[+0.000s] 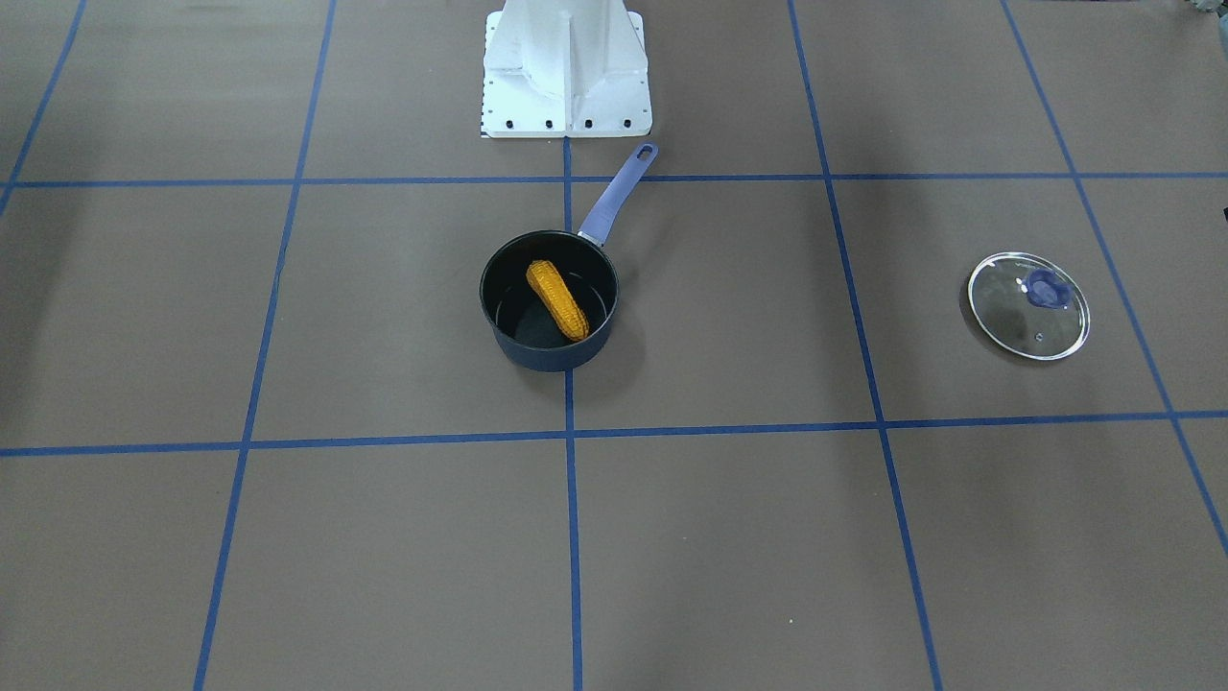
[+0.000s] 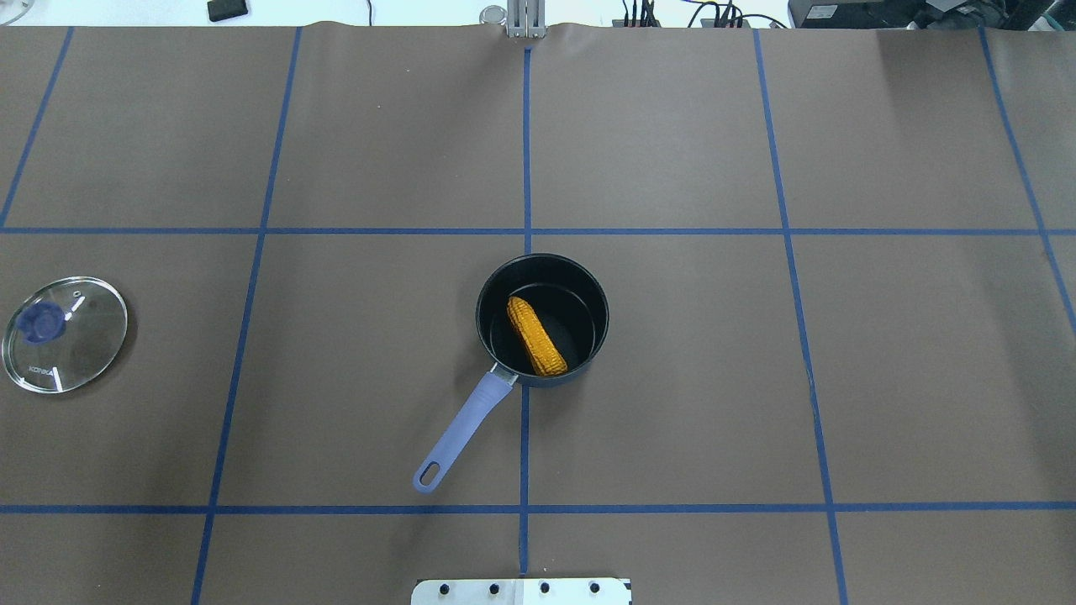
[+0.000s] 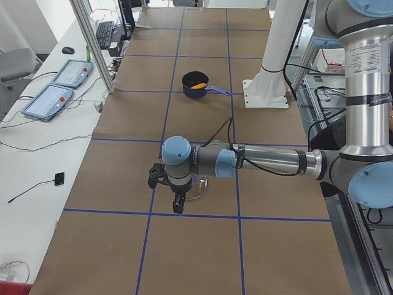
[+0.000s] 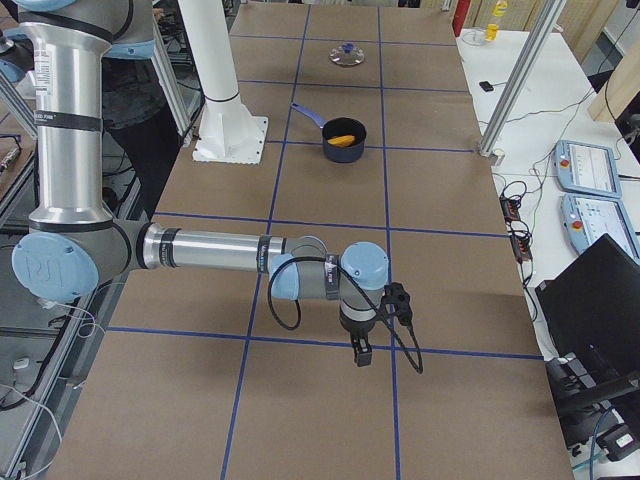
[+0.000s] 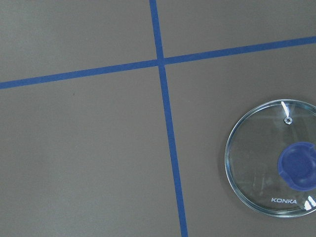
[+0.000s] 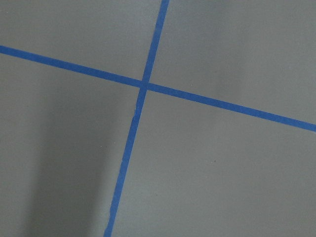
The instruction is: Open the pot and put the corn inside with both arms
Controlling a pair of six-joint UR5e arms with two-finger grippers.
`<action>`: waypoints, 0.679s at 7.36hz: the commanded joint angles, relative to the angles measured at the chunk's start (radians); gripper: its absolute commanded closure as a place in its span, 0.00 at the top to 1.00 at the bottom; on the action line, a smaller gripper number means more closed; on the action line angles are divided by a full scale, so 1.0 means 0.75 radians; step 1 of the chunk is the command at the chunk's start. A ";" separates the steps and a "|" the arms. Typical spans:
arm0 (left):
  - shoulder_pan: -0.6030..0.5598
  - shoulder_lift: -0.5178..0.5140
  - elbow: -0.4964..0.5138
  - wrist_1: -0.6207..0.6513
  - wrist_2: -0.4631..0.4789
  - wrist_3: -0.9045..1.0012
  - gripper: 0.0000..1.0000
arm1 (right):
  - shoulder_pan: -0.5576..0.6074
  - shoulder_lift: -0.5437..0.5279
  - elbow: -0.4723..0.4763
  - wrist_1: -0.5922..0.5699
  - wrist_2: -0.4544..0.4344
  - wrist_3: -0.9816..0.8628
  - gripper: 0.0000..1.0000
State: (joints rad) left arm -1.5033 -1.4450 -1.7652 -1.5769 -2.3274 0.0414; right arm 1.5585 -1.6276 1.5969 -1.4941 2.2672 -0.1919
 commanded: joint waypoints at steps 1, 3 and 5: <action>0.000 0.000 -0.003 0.000 -0.002 0.000 0.98 | 0.000 0.000 0.000 0.000 0.000 0.000 1.00; 0.000 0.000 -0.003 0.000 -0.002 0.000 0.98 | 0.000 0.000 0.002 0.000 0.000 0.000 1.00; 0.000 0.000 -0.011 0.000 0.000 0.000 0.98 | -0.004 0.000 0.002 0.000 0.000 0.000 1.00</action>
